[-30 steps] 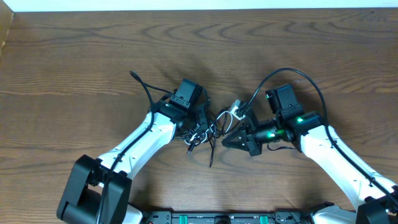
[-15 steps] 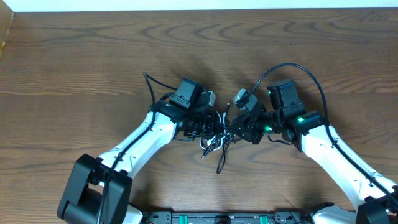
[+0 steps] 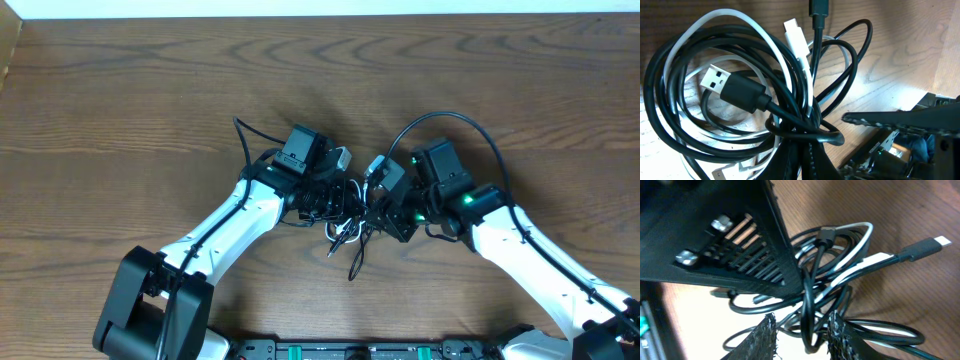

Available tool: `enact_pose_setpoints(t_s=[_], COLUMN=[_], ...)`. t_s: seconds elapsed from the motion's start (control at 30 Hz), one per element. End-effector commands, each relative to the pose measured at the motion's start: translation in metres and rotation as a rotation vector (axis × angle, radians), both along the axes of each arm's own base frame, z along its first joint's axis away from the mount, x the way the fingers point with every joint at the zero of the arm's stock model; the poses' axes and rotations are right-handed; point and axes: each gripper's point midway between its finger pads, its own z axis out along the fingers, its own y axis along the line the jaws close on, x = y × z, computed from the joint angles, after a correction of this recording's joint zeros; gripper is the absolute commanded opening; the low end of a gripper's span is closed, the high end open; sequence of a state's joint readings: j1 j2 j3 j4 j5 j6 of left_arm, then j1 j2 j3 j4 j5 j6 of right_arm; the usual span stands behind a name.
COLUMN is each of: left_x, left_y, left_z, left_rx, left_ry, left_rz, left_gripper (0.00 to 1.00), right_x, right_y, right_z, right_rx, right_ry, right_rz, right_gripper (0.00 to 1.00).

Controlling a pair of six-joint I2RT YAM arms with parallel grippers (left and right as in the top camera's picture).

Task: Untangle cables

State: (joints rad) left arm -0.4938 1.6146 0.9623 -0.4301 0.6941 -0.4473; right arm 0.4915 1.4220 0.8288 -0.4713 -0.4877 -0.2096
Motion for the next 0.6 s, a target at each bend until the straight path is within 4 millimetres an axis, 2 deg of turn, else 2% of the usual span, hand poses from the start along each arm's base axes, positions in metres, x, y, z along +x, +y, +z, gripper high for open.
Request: enact_pose_setpoints(t_s=[0.0, 0.2, 0.57], left_x=[0.0001, 0.0002, -0.0004], left_y=[-0.0031, -0.003, -0.0036], left_z=[0.0021, 0.0021, 0.0026], left_rx=[-0.018, -0.018, -0.021], left_ry=[0.004, 0.004, 0.04], left_rz=[-0.011, -0.01, 0.023], left_gripper=[0.08, 0.08, 0.08], right_x=[0.0031, -0.0022, -0.004], right_y=[-0.0065, -0.0012, -0.0015], right_z=[-0.0068, -0.0118, -0.0138], right_rx=[-0.087, -0.1, -0.103], right_ry=[-0.057, -0.05, -0.046], right_rz=[-0.01, 0.013, 0.015], right_gripper=[0.31, 0.27, 0.27])
